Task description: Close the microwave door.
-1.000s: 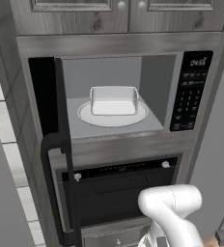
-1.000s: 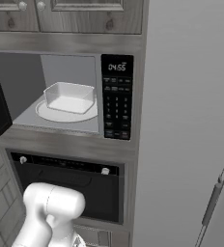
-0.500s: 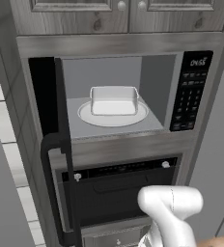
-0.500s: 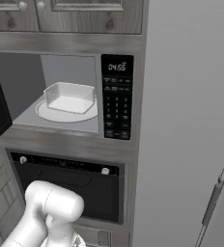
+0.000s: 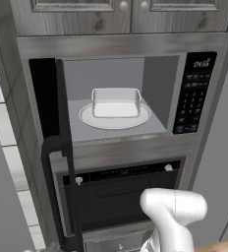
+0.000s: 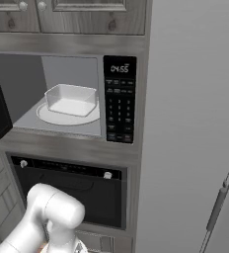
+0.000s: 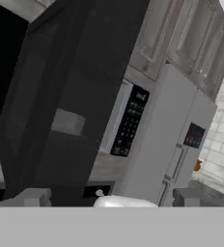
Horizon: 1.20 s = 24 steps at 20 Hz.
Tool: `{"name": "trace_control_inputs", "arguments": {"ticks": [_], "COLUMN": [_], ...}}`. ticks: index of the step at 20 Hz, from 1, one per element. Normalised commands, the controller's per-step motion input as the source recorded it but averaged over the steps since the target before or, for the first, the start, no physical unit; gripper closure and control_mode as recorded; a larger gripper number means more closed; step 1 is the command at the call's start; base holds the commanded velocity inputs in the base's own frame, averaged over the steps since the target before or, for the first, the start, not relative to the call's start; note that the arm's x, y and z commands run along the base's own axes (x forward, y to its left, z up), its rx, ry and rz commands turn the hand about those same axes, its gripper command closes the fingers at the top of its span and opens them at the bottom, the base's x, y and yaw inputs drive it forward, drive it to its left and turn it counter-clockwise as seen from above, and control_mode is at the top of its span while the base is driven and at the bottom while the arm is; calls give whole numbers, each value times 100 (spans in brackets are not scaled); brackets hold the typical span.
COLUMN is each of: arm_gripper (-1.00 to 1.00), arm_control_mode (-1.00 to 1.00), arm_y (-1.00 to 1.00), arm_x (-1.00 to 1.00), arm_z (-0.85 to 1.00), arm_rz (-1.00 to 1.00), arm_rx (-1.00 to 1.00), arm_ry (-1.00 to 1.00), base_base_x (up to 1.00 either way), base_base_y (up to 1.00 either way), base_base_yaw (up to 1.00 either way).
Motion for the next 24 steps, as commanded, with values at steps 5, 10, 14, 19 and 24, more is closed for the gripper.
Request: {"name": "trace_control_inputs", "arguments": {"ticks": [5,10,14,19,24], "arm_gripper": [-100,-100,-100,-100,-100], "arm_control_mode": [-100,-100,-100,-100,-100], "arm_y": [13,22,4,-16,-68], "arm_x": [56,66,27,11,0], "arm_z": [-42,-4,0,0,0], "arm_rz": [-12,-13,-9,-4,1], "arm_rx": [-11,-17,-12,-5,0], "arm_ry": [0,3,0,-1,-5], "base_base_x": [0,0,0,0,0], "base_base_y": [0,0,0,0,0], "base_base_yaw": [0,0,0,0,0]}}
